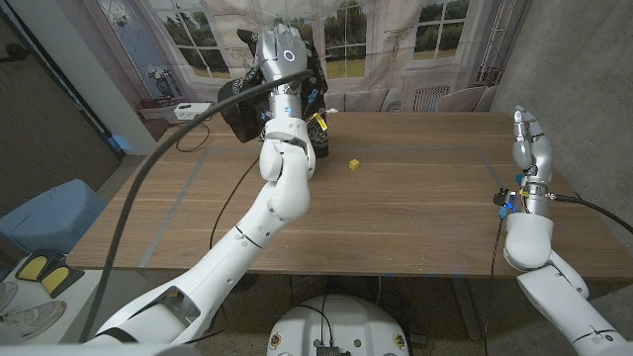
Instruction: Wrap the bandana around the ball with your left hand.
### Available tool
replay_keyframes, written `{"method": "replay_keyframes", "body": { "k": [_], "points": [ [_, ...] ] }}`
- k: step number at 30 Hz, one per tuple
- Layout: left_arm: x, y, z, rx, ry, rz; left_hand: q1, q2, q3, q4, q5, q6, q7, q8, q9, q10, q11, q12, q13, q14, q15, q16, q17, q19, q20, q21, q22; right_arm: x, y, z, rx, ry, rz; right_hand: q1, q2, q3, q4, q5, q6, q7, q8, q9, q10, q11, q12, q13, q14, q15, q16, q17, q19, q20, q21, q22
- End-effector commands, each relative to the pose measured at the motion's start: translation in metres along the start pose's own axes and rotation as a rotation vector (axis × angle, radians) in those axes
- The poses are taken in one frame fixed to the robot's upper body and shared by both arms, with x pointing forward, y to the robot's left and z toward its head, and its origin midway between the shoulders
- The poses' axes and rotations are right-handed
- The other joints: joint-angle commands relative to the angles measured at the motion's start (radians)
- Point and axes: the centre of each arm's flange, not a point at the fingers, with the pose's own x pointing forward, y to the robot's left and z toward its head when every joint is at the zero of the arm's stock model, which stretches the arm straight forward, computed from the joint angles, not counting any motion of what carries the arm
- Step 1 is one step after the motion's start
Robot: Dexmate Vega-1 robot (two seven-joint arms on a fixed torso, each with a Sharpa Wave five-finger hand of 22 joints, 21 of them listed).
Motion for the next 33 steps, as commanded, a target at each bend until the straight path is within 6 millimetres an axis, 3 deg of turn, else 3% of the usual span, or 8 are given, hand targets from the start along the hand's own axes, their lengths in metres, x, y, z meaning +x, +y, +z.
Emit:
{"method": "replay_keyframes", "body": {
  "k": [1, 5, 14, 33],
  "points": [
    [-0.018, 0.009, 0.016, 0.322, -0.001, 0.047, 0.143, 0.161, 0.05, 0.041, 0.007, 0.572, 0.029, 0.002, 0.083, 0.239, -0.222, -0.004, 0.08, 0.253, -0.219, -0.004, 0.003, -0.049, -0.11, 0.008, 0.001, 0.004, 0.0, 0.0, 0.041, 0.003, 0.03, -0.002, 0.001, 0.002, -0.004, -0.001, -0.006, -0.002, -0.003, 0.002, 0.004, 0.006, -0.003, 0.004, 0.001, 0.003, 0.003, 0.0, 0.013, -0.003, -0.001, 0.001],
    [-0.023, 0.008, 0.019, 0.258, -0.099, -0.034, 0.141, 0.159, 0.05, 0.041, 0.007, 0.577, 0.026, 0.001, 0.08, 0.243, -0.223, -0.009, 0.08, 0.255, -0.22, -0.007, 0.004, -0.055, -0.109, 0.011, 0.001, 0.003, -0.002, 0.003, 0.035, -0.004, 0.029, -0.003, 0.001, 0.003, -0.004, -0.001, -0.007, -0.002, -0.003, 0.002, 0.004, 0.005, -0.003, 0.004, 0.004, 0.003, 0.004, -0.001, 0.019, -0.002, 0.001, 0.001],
    [-0.032, -0.015, 0.042, 0.242, -0.265, -0.259, 0.138, 0.156, 0.049, 0.041, 0.006, 0.586, 0.02, -0.003, 0.073, 0.248, -0.223, -0.02, 0.082, 0.254, -0.22, -0.015, 0.006, -0.064, -0.109, 0.019, 0.001, 0.002, -0.009, 0.007, 0.02, -0.013, 0.033, -0.004, 0.0, 0.003, -0.006, -0.001, -0.01, -0.002, -0.004, 0.002, 0.007, 0.002, -0.003, 0.004, 0.007, 0.004, 0.005, -0.003, 0.024, -0.003, 0.0, 0.002],
    [-0.041, -0.04, 0.073, 0.244, -0.403, -0.393, 0.137, 0.157, 0.051, 0.041, -0.002, 0.596, 0.011, -0.012, 0.061, 0.264, -0.224, -0.041, 0.09, 0.262, -0.22, -0.031, 0.012, -0.089, -0.11, 0.042, 0.003, 0.0, -0.013, 0.008, -0.008, -0.032, 0.03, -0.008, 0.0, 0.004, -0.008, 0.0, -0.01, -0.003, -0.003, 0.002, 0.012, -0.001, -0.003, 0.003, 0.015, -0.001, 0.007, -0.006, 0.034, -0.002, -0.001, 0.002]
  ]
}}
